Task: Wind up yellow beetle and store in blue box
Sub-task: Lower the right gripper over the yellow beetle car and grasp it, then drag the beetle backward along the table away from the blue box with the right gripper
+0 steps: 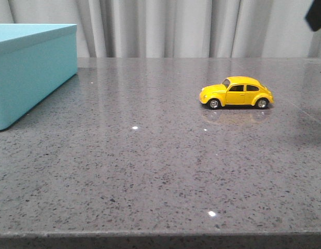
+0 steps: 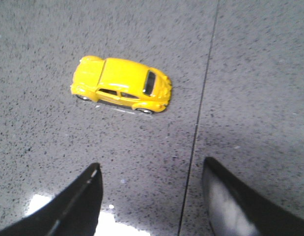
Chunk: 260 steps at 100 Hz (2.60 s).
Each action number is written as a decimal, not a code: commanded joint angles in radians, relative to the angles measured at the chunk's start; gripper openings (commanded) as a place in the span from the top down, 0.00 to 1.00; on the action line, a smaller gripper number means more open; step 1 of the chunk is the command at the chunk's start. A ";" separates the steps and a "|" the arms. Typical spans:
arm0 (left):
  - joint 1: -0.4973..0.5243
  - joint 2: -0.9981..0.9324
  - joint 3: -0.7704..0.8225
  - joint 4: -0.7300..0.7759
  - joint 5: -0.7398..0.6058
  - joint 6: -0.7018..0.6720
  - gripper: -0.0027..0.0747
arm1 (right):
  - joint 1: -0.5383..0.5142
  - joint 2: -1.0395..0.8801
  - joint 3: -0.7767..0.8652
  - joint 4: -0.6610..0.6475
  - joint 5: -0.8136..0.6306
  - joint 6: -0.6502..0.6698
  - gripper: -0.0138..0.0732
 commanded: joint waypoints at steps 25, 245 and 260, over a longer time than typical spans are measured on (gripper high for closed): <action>0.001 0.014 -0.038 -0.010 -0.085 -0.011 0.99 | 0.033 0.230 -0.274 0.014 0.129 0.123 0.28; 0.001 0.014 -0.038 -0.010 -0.085 -0.011 0.99 | -0.094 0.613 -0.540 -0.232 0.446 0.285 0.28; 0.001 0.014 -0.038 -0.010 -0.085 -0.011 0.99 | -0.097 0.600 -0.540 -0.234 0.449 0.277 0.28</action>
